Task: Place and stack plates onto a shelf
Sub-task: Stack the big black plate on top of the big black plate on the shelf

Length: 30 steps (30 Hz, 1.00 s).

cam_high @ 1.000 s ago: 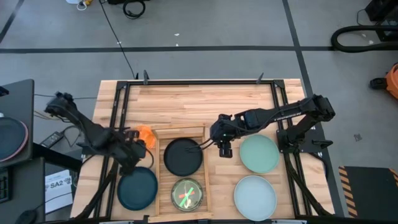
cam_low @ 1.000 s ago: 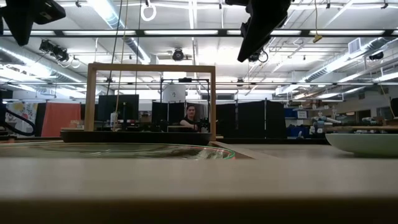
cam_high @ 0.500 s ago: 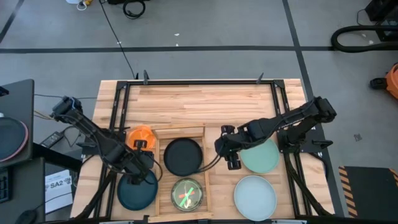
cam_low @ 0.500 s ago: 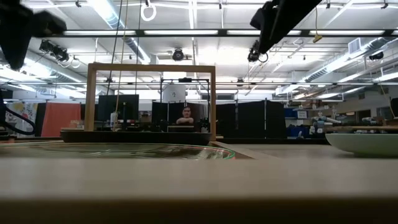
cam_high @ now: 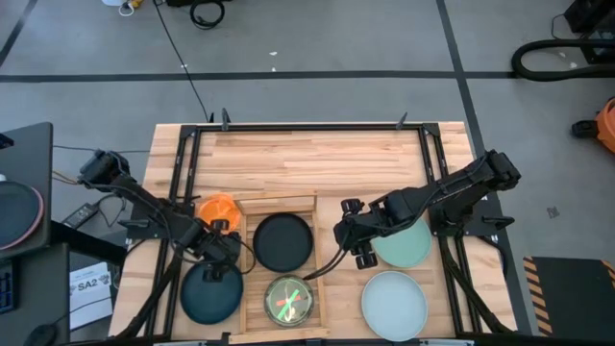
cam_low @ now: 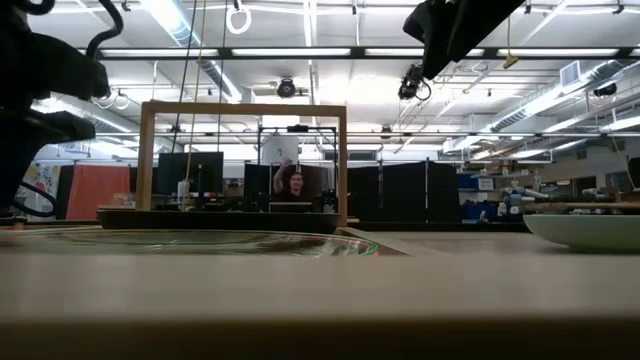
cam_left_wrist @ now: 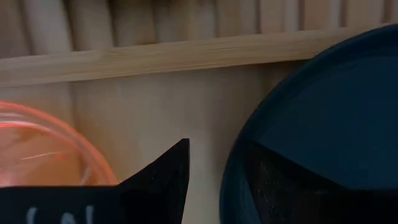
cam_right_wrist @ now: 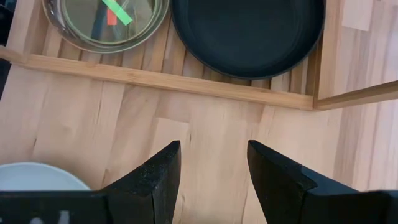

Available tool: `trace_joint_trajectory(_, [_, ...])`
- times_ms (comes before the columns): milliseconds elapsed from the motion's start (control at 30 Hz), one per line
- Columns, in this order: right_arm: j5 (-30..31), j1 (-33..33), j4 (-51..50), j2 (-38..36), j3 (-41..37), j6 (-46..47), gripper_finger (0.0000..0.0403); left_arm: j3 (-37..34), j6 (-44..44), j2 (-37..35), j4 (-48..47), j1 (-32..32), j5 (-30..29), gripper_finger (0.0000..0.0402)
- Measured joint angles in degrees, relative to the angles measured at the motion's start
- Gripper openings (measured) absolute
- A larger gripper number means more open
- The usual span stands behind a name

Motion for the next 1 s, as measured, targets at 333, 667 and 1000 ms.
trace_joint_trajectory(333, [0.00,-0.02,0.00,0.00,0.00,0.16,0.0190,-4.38,-0.04,0.00,8.08,0.10,4.57,0.0155])
trace_joint_trajectory(667, [0.00,-0.02,-0.01,0.00,0.00,0.17,0.0190,-4.74,1.53,0.00,9.09,-0.23,4.57,0.0155])
trace_joint_trajectory(1000, [0.00,-0.02,-0.10,0.00,0.00,0.09,0.0190,-4.74,1.83,0.00,8.99,-0.39,5.70,0.0068])
